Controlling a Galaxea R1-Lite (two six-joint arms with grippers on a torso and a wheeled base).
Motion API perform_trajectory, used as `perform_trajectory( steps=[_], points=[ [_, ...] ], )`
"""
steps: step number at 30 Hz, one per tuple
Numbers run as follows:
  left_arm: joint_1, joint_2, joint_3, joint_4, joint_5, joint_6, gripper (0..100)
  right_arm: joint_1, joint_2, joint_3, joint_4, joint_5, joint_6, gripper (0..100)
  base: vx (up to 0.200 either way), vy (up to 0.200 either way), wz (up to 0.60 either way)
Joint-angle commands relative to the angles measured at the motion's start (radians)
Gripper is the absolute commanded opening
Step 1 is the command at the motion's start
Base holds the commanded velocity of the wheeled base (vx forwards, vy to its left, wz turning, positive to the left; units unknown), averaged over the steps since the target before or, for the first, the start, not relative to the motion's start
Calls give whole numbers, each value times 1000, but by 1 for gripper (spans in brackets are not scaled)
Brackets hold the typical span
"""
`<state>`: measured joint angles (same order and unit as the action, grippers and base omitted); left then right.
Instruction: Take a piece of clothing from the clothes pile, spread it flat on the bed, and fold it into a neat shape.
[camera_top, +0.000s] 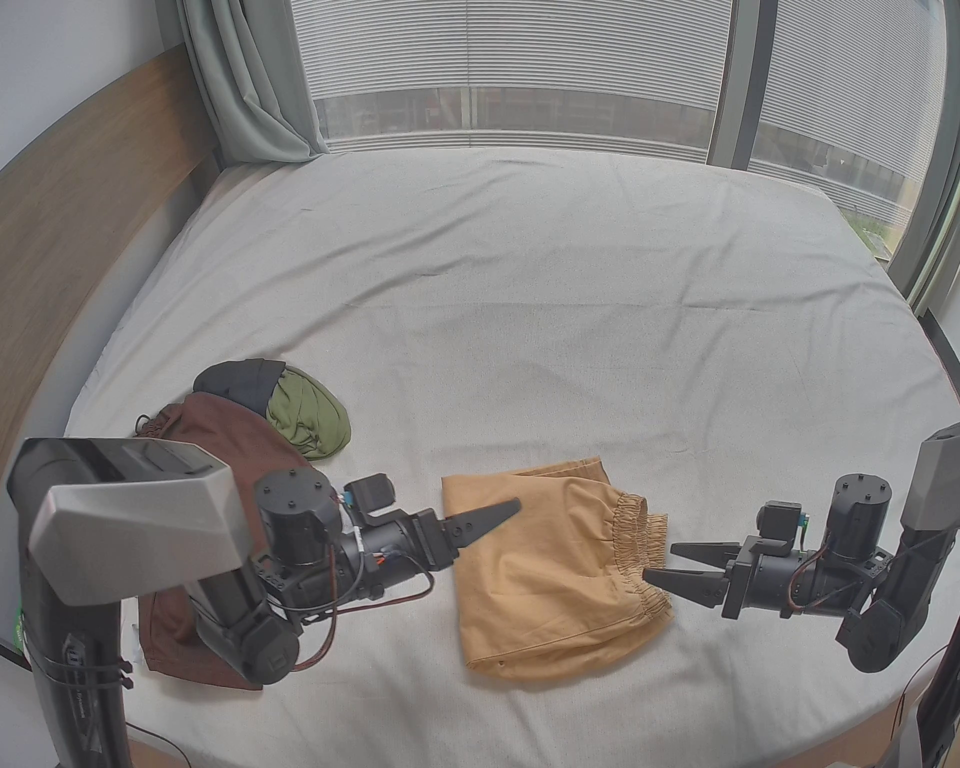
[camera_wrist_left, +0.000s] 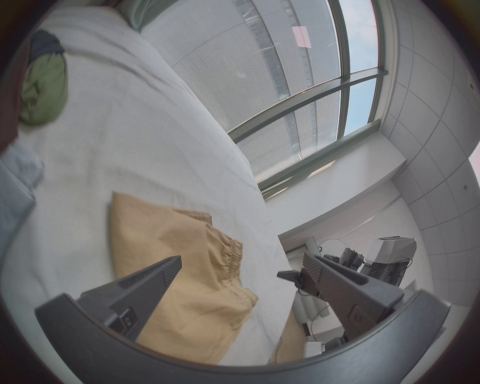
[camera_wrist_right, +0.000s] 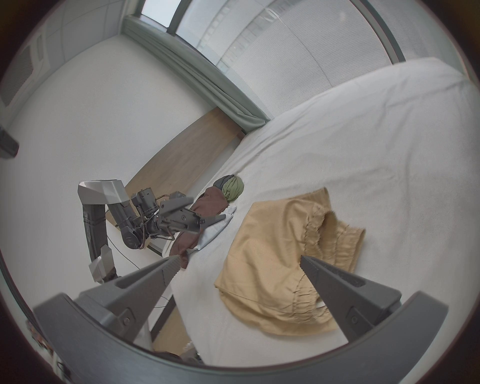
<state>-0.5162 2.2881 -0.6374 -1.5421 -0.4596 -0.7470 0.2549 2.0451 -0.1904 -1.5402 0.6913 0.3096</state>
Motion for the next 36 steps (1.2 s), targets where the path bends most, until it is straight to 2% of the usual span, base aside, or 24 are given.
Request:
perform_trajectory(
  steps=[1, 8, 13, 16, 25, 30, 36],
  points=[
    [68, -125, 84, 0, -4, 51, 100, 69, 29, -11, -1, -44, 69, 100, 0, 0, 0],
    [174, -231, 183, 0, -4, 69, 100, 119, 55, -12, -1, -87, 100, 100, 0, 0, 0],
    [234, -234, 248, -4, -4, 204, 100, 121, 110, -15, -3, -87, 98, 100, 0, 0, 0],
    [243, -233, 272, -4, -5, 259, 100, 119, 148, -20, -3, -87, 97, 100, 0, 0, 0],
    [262, -229, 263, -4, -4, 288, 100, 112, 250, -27, -5, -90, 89, 100, 0, 0, 0],
    [271, -225, 263, -6, -4, 294, 100, 118, 323, -30, -5, -159, 86, 100, 0, 0, 0],
    [271, -231, 263, -6, -4, 293, 100, 119, 325, -47, -6, -168, 86, 100, 0, 0, 0]
  ],
)
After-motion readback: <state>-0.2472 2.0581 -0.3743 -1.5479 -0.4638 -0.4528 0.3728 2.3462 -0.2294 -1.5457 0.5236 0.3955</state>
